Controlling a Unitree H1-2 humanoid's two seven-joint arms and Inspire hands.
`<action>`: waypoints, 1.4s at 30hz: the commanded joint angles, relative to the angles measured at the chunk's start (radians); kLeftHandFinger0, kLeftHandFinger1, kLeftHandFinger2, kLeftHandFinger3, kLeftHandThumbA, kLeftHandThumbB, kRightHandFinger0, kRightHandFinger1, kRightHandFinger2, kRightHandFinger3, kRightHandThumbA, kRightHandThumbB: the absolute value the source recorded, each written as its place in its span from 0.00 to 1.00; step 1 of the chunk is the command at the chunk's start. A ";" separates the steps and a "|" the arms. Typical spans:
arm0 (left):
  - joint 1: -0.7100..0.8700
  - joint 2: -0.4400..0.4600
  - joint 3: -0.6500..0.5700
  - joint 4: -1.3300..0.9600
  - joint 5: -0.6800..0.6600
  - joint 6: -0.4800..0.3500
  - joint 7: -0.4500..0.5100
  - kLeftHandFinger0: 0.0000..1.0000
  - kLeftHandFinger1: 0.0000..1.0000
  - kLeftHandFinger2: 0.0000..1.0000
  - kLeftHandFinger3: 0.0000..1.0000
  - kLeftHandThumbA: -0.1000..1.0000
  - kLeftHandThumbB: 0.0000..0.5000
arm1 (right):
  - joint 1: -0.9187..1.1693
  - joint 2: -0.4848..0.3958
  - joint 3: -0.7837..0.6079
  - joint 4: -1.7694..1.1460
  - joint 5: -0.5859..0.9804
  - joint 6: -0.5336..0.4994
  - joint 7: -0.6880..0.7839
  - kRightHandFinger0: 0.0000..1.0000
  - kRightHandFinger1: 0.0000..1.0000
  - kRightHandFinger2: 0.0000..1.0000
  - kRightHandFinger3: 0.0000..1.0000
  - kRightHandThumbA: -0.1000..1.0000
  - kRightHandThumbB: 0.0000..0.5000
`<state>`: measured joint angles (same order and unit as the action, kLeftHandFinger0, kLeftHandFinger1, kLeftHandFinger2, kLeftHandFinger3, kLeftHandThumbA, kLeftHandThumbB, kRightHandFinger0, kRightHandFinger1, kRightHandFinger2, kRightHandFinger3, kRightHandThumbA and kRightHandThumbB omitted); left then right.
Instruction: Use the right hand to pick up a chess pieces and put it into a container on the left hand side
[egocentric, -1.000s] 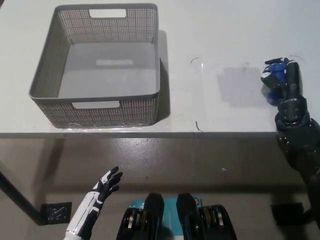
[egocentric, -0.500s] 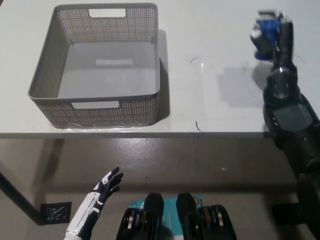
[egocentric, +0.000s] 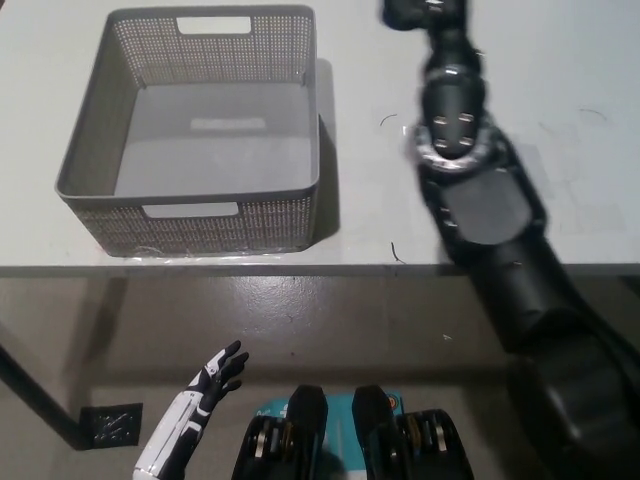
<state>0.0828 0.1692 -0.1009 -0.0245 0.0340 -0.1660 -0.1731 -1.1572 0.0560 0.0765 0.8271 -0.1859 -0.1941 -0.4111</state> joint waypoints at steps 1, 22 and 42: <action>0.001 0.003 -0.004 -0.004 0.004 -0.042 -0.004 1.00 1.00 1.00 1.00 1.00 0.44 | -0.136 0.061 0.033 0.078 -0.031 0.006 0.012 0.00 0.26 0.69 0.76 0.00 0.27; -0.010 0.005 -0.006 -0.012 -0.003 -0.019 -0.011 1.00 1.00 1.00 1.00 1.00 0.51 | -0.209 0.187 0.183 0.526 -0.086 -0.070 0.045 0.00 0.34 0.80 0.87 0.00 0.20; -0.024 0.017 -0.016 -0.021 0.012 0.001 -0.028 1.00 1.00 1.00 1.00 1.00 0.46 | -0.203 0.109 0.251 0.516 -0.108 0.069 0.335 1.00 1.00 1.00 1.00 0.93 0.95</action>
<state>0.0708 0.1696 -0.1108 -0.0209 0.0385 -0.1573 -0.1874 -1.3070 0.1762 0.3116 1.3702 -0.2754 -0.1493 -0.1595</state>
